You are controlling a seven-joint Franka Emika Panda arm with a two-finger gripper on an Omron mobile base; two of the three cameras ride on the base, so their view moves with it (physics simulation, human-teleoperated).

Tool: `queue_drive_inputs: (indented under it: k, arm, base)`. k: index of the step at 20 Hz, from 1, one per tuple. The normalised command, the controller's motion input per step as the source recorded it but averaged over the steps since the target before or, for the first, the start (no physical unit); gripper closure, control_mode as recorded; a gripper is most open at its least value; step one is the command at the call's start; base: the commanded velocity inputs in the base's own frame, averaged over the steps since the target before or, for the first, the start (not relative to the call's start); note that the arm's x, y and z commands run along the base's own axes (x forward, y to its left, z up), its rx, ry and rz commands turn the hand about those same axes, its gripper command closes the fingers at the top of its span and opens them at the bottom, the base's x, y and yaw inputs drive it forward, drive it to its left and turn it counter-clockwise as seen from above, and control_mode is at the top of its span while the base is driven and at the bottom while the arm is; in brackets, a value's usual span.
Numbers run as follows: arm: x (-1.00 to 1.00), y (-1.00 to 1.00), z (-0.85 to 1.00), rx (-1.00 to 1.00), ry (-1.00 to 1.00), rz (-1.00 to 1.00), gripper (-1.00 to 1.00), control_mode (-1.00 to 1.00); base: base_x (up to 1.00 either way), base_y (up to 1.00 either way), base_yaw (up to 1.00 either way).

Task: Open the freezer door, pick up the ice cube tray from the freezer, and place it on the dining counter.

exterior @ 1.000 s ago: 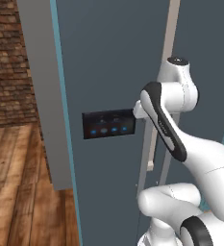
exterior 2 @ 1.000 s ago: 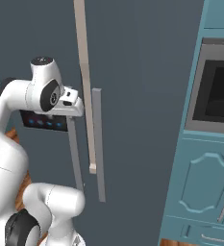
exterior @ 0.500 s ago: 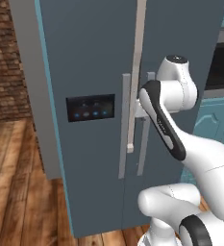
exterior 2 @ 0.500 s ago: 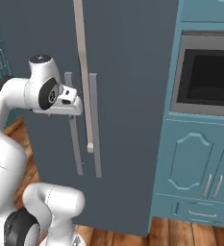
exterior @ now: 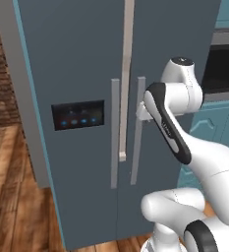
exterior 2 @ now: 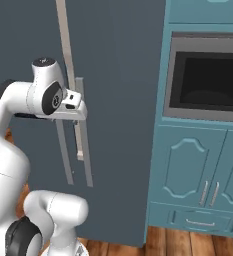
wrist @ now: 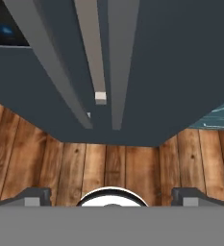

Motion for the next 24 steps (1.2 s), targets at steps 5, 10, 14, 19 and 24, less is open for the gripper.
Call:
queue_drive_inputs:
  k: [5, 10, 14, 19, 24]
  arm:
    - [0.0, 0.0, 0.0, 0.0, 0.0, 0.0, -1.0, 1.0]
    - [0.0, 0.0, 0.0, 0.0, 0.0, 0.0, -1.0, 1.0]
    - [0.0, 0.0, 0.0, 0.0, 0.0, 0.0, -1.0, 1.0]
    - [0.0, 0.01, -0.01, 0.0, 0.0, 0.01, -1.0, -1.0]
    - [0.27, 0.93, -0.23, -0.07, 0.0, 0.07, -1.0, -1.0]
  base:
    - [0.16, -0.35, 0.01]
    - [0.0, -0.3, 0.01]
    - [0.0, -0.08, 0.0]
    - [0.0, 0.0, 0.0]
    - [0.0, 0.0, 0.0]
